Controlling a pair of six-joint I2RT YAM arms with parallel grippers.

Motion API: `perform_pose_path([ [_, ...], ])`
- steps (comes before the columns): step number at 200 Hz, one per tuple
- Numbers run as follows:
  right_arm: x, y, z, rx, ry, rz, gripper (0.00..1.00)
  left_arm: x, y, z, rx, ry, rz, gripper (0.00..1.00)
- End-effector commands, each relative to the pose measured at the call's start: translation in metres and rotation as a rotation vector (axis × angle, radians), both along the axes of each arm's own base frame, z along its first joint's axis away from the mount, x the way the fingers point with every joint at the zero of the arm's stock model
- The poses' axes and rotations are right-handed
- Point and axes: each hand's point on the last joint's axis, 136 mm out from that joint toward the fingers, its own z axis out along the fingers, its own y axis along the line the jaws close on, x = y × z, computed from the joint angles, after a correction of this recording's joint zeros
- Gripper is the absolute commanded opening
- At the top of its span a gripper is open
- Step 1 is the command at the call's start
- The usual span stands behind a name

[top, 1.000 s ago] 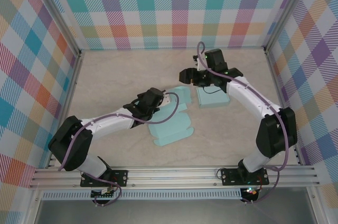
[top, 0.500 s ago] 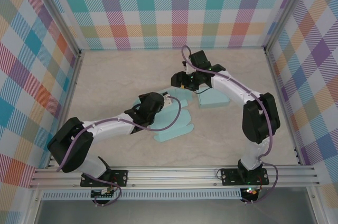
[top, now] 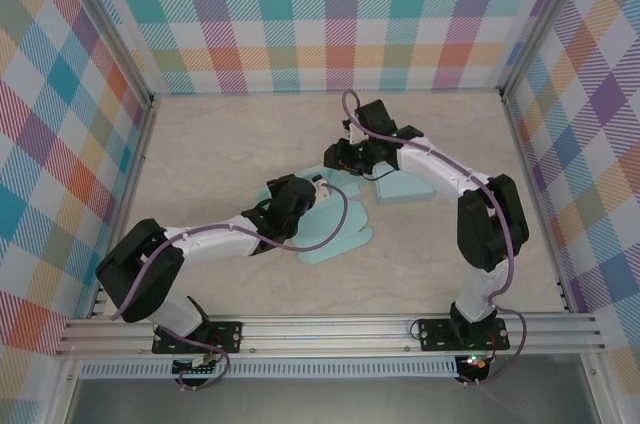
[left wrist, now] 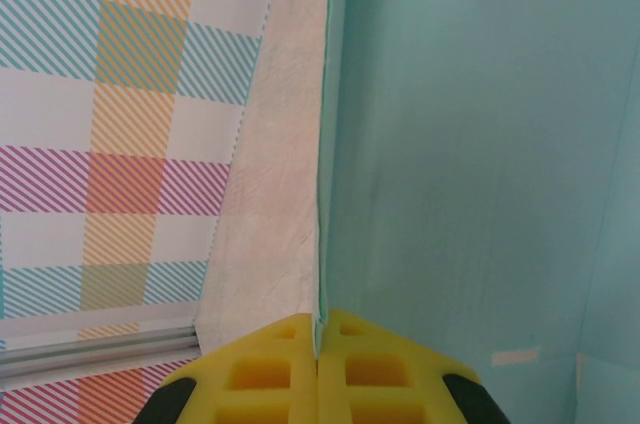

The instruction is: Fold the paper box

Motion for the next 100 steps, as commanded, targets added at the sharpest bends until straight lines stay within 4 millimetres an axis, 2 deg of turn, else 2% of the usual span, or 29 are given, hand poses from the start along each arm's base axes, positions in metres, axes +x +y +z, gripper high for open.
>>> perform_pose_path([
  [1,-0.006,0.003,-0.001,0.001,-0.003,0.011,0.36,-0.003,-0.012,0.000,-0.005,-0.016,-0.028,0.04],
  [28,-0.012,-0.008,0.002,-0.022,-0.030,-0.011,0.36,-0.007,-0.011,-0.002,-0.002,-0.009,-0.031,0.04],
  [41,-0.016,-0.016,0.004,-0.037,-0.045,-0.025,0.43,-0.010,-0.010,-0.003,0.000,-0.005,-0.035,0.04],
  [62,-0.023,-0.035,0.005,-0.078,-0.065,-0.068,0.50,-0.015,-0.008,-0.004,0.010,-0.017,-0.030,0.04],
  [100,-0.039,-0.072,0.009,-0.120,-0.105,-0.164,0.52,-0.022,-0.007,-0.009,0.071,-0.074,-0.029,0.03],
])
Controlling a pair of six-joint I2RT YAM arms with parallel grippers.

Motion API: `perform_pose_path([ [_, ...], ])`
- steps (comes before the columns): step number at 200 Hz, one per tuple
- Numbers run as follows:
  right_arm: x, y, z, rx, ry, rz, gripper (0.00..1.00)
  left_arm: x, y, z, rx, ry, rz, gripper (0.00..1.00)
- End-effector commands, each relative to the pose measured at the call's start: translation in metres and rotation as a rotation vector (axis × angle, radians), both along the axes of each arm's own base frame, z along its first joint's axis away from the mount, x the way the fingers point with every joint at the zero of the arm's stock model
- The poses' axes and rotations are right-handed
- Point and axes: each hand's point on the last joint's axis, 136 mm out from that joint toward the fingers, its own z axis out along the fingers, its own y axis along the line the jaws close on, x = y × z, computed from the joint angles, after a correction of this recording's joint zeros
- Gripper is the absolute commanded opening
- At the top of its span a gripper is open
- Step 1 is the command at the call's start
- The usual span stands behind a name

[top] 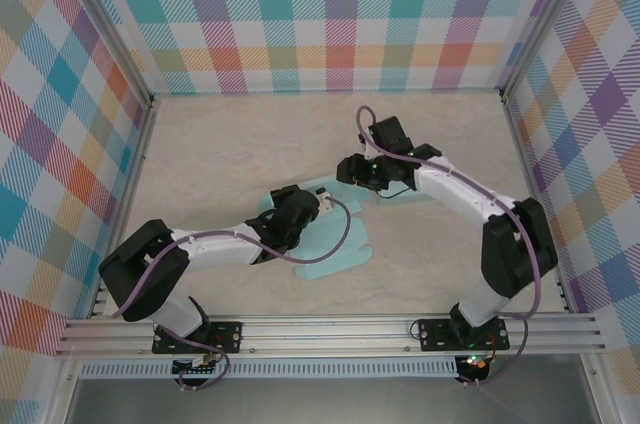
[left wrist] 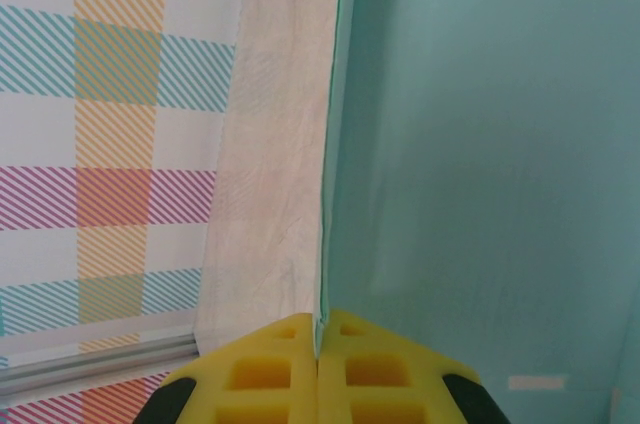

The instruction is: Fold the paper box

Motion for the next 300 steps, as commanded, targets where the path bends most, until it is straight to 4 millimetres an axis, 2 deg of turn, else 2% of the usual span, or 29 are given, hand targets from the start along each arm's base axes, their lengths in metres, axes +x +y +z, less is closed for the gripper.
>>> perform_pose_path([
  [1,-0.005,-0.026,0.008,-0.038,-0.051,-0.079,0.52,-0.003,-0.003,0.012,0.010,-0.081,0.007,0.03],
  [17,-0.016,-0.042,0.005,-0.063,-0.060,-0.115,0.50,-0.005,-0.006,0.013,0.010,-0.094,0.004,0.03],
  [34,-0.030,-0.056,-0.004,-0.083,-0.060,-0.144,0.35,-0.008,-0.008,0.017,-0.016,-0.101,0.000,0.03],
  [51,-0.044,-0.064,-0.019,-0.079,-0.049,-0.162,0.27,-0.012,-0.008,0.023,-0.045,-0.109,-0.002,0.03],
  [72,-0.057,-0.060,-0.035,-0.017,-0.031,-0.150,0.18,-0.015,-0.008,0.029,-0.073,-0.113,-0.007,0.03],
  [89,-0.060,-0.052,-0.045,0.028,-0.025,-0.125,0.16,-0.017,-0.008,0.034,-0.088,-0.119,-0.012,0.03],
  [128,-0.048,-0.035,-0.059,0.018,-0.037,-0.086,0.17,-0.021,-0.008,0.041,-0.114,-0.127,-0.021,0.03],
  [151,-0.033,-0.035,-0.066,-0.033,-0.049,-0.099,0.19,-0.023,-0.007,0.042,-0.123,-0.124,-0.025,0.03],
  [180,-0.012,-0.039,-0.070,-0.090,-0.080,-0.117,0.27,-0.024,-0.008,0.043,-0.129,-0.120,-0.033,0.03],
  [212,0.003,-0.042,-0.073,-0.062,-0.096,-0.122,0.33,-0.025,-0.009,0.043,-0.133,-0.116,-0.036,0.03],
  [236,0.007,-0.041,-0.076,-0.047,-0.099,-0.111,0.37,-0.025,-0.009,0.045,-0.137,-0.118,-0.037,0.03],
  [300,0.006,-0.023,-0.081,0.052,-0.075,-0.060,0.37,-0.025,-0.010,0.045,-0.144,-0.117,-0.037,0.03],
])
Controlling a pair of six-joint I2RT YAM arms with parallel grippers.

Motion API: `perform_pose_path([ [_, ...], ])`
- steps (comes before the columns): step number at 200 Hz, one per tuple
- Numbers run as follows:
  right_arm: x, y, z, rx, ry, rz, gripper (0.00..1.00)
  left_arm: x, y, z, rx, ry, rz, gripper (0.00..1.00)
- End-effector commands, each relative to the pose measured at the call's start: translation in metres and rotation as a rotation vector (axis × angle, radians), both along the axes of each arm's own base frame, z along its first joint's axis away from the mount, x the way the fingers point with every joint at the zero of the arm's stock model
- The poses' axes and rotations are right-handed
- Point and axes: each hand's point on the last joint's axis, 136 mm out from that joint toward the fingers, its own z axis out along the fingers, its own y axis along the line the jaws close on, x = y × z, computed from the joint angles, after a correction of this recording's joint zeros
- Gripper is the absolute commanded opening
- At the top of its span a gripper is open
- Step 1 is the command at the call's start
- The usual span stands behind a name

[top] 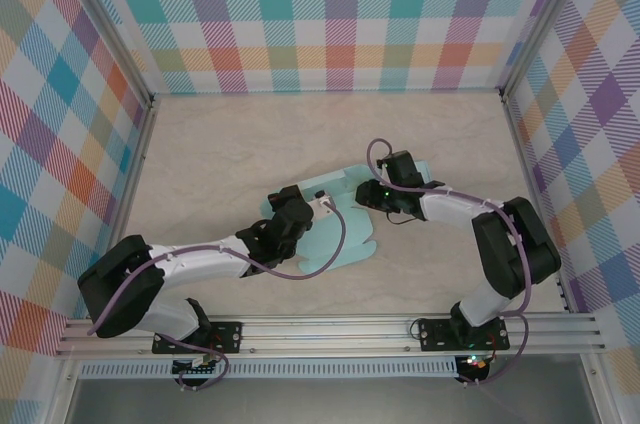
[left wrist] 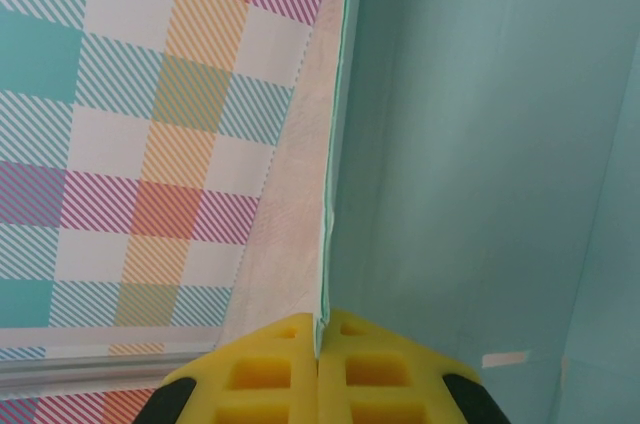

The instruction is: Fold the paper box

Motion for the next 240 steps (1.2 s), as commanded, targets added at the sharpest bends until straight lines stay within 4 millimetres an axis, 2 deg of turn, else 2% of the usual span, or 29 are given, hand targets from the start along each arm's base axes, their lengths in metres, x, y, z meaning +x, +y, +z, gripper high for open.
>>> perform_pose_path([
  [1,0.005,0.015,0.009,0.078,-0.027,0.045,0.37,-0.004,-0.001,0.003,-0.029,-0.005,-0.004,0.03],
  [35,0.002,0.015,0.013,0.115,-0.004,0.010,0.31,0.003,0.001,-0.004,0.021,-0.005,0.044,0.03],
  [55,-0.001,0.009,0.013,0.126,0.020,-0.051,0.30,0.008,0.002,-0.011,0.073,0.000,0.082,0.03],
  [79,-0.002,0.012,0.019,0.215,0.012,-0.092,0.31,0.011,0.000,-0.019,0.099,0.003,0.095,0.03],
  [128,0.002,0.013,0.027,0.278,-0.025,-0.154,0.37,0.012,-0.005,-0.009,0.045,-0.005,0.079,0.03],
  [165,0.006,0.024,0.036,0.329,-0.062,-0.130,0.38,0.010,-0.009,-0.003,0.005,-0.006,0.059,0.03],
  [180,0.004,0.028,0.037,0.332,-0.069,-0.134,0.42,0.011,-0.009,-0.003,0.004,-0.005,0.062,0.03],
  [220,0.001,0.045,0.041,0.409,-0.074,-0.110,0.40,0.012,-0.013,-0.007,0.005,-0.007,0.064,0.03],
  [228,0.000,0.051,0.043,0.423,-0.078,-0.090,0.42,0.013,-0.015,-0.008,0.007,-0.009,0.060,0.03],
  [240,-0.002,0.056,0.039,0.430,-0.067,-0.081,0.50,0.014,-0.017,-0.010,0.018,-0.015,0.057,0.02],
])
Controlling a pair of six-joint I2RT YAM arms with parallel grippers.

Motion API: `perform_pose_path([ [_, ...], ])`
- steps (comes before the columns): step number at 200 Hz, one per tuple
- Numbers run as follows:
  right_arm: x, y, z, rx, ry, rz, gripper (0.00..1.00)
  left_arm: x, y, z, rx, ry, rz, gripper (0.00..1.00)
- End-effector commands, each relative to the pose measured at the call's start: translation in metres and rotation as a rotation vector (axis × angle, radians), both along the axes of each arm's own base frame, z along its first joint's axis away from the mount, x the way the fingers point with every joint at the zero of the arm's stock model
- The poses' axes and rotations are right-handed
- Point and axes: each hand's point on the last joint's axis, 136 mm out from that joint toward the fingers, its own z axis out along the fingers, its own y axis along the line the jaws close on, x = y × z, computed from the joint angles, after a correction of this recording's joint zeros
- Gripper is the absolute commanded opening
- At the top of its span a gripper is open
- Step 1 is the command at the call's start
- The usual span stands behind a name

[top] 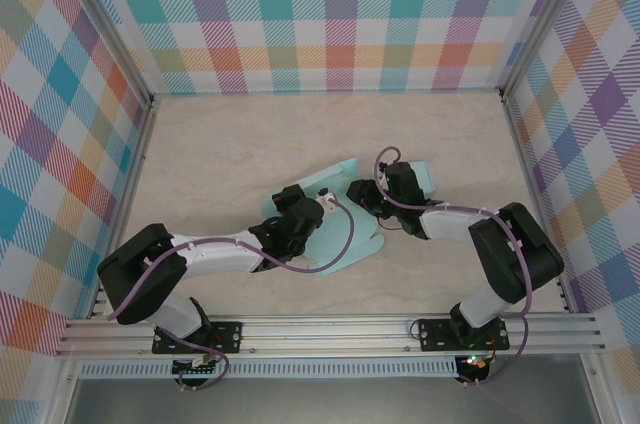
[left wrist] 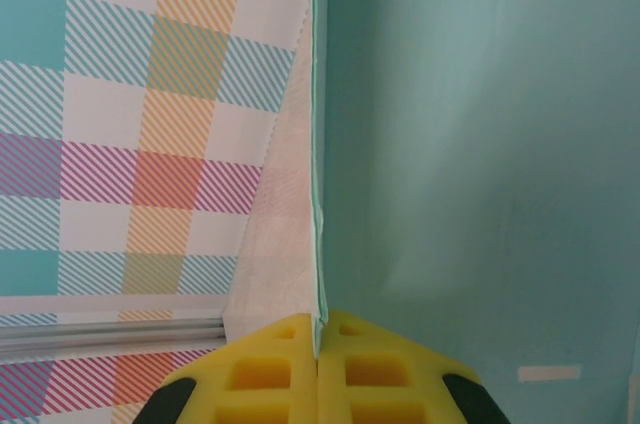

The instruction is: Fold the paper box

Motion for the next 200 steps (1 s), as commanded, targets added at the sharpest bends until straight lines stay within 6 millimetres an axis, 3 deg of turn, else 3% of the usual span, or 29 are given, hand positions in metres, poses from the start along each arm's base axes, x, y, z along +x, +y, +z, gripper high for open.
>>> perform_pose_path([
  [1,0.002,0.023,0.017,0.090,-0.059,0.048,0.51,0.002,-0.018,0.006,-0.027,-0.020,-0.034,0.02],
  [24,0.001,0.017,0.000,0.057,-0.024,0.024,0.53,0.005,-0.021,-0.001,0.030,-0.035,-0.052,0.03],
  [52,0.000,-0.006,-0.017,-0.037,0.005,-0.026,0.54,0.008,-0.019,-0.009,0.113,-0.073,-0.053,0.02],
  [89,-0.004,-0.030,-0.020,-0.055,0.019,-0.042,0.55,0.008,-0.018,-0.009,0.128,-0.103,-0.059,0.01],
  [116,-0.015,-0.046,-0.015,-0.083,0.016,-0.033,0.59,0.010,-0.018,-0.011,0.179,-0.122,-0.053,0.01],
  [154,-0.023,-0.083,0.007,-0.121,-0.036,-0.081,0.60,0.001,-0.031,-0.016,0.265,-0.159,-0.079,0.00],
  [200,-0.009,-0.126,0.044,-0.172,-0.096,-0.131,0.48,-0.022,-0.044,-0.017,0.299,-0.176,-0.117,0.00],
])
